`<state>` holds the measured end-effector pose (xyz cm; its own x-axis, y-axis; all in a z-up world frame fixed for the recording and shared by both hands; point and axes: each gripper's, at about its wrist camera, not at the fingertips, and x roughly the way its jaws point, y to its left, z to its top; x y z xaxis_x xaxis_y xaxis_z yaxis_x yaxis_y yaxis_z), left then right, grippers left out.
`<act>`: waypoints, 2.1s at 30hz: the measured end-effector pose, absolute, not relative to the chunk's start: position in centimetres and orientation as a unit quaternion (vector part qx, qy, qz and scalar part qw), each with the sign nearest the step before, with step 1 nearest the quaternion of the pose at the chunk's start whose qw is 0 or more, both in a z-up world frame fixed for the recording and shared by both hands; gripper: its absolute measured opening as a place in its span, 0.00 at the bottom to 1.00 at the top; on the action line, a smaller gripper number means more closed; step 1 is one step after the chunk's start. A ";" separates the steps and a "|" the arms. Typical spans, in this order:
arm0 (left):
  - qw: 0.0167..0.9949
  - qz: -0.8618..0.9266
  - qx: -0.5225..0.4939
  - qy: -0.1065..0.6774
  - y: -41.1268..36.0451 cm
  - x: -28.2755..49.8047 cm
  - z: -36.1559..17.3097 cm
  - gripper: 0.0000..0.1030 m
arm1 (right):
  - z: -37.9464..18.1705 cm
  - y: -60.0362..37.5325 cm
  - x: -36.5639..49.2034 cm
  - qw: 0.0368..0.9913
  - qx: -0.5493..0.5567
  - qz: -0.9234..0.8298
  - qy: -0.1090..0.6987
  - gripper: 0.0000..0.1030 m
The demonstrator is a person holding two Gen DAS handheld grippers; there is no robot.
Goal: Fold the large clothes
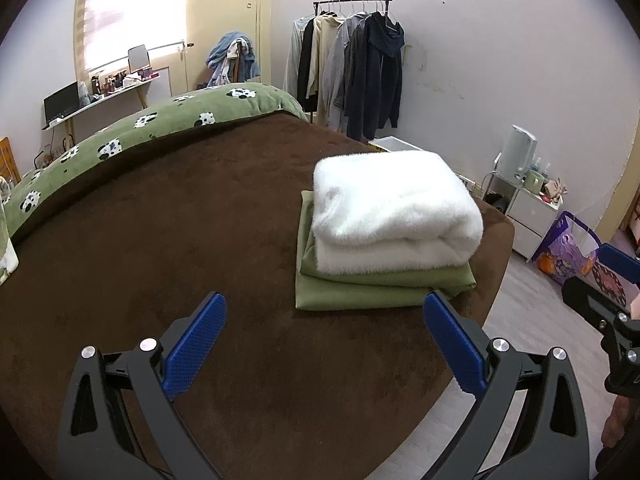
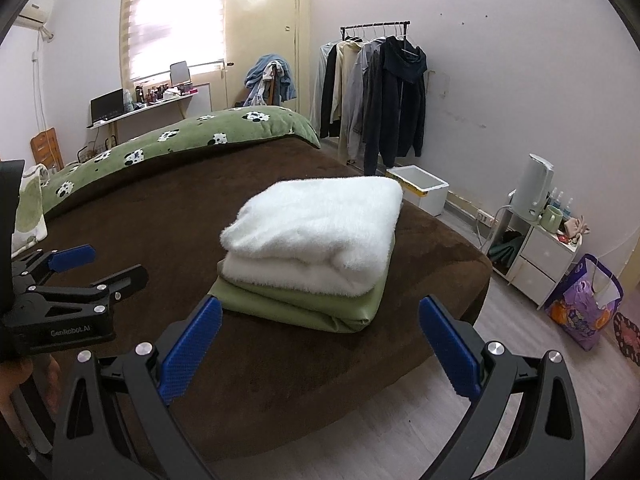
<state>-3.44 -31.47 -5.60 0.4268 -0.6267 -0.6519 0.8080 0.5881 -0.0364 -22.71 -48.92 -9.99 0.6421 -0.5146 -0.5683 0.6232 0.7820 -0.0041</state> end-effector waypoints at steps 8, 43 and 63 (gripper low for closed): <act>0.835 -0.424 0.145 0.318 -32.4 -3.7 -5.8 0.94 | -10.2 -50.4 -22.1 0.900 0.097 -0.311 0.289 0.94; 0.833 -0.432 0.145 0.314 -36.6 -4.9 -6.8 0.94 | -13.0 -55.5 -23.2 0.894 0.112 -0.313 0.300 0.94; 0.837 -0.424 0.152 0.310 -37.0 -4.9 -6.7 0.94 | -12.5 -55.7 -22.5 0.898 0.106 -0.304 0.301 0.94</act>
<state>-4.94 -37.04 -6.71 0.4487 -0.6160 -0.6475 0.8041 0.5945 -0.0084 -22.53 -55.69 -12.48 0.6344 -0.4812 -0.6049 0.6090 0.7932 0.0077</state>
